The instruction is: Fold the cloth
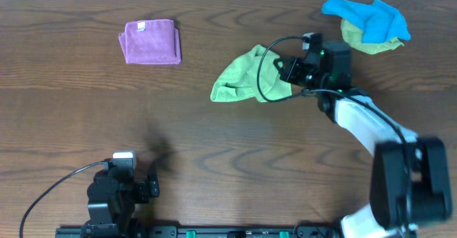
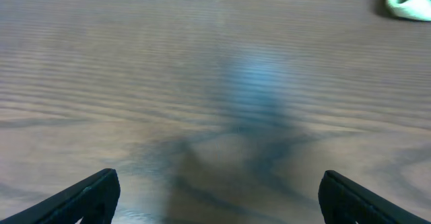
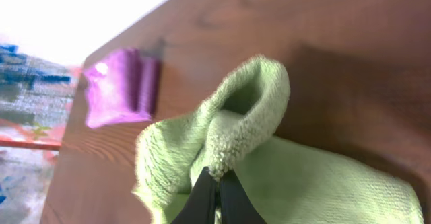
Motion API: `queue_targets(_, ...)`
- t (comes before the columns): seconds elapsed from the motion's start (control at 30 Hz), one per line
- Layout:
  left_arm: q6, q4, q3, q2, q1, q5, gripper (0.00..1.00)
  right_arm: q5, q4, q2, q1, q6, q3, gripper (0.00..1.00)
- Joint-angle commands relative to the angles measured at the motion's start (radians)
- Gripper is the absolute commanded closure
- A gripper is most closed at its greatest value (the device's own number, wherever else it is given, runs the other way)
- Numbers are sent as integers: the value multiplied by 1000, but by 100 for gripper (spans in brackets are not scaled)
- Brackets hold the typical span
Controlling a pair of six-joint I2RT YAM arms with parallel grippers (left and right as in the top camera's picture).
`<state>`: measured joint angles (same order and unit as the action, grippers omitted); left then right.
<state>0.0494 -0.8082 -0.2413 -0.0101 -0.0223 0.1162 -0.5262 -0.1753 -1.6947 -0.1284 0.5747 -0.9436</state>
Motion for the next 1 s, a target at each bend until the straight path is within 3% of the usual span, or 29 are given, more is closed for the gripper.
queue_targets(0.0, 2, 2, 11, 6, 4, 90, 4, 69, 31, 90, -2, -61, -26, 99)
queue_targets(0.4, -2, 58, 11, 6, 4, 296, 5, 195, 84, 184, -1, -166, -74, 98)
queue_targets(0.8, -173, 62, 11, 6, 4, 386, 5, 562, 129, 97, 5, -369, -142, 98)
queue_targets(0.9, -196, 62, 11, 6, 4, 386, 5, 687, 78, 39, 5, -397, -142, 87)
queue_targets(0.97, -218, 62, 11, 6, 4, 386, 5, 812, 40, 6, 5, -397, -142, 60)
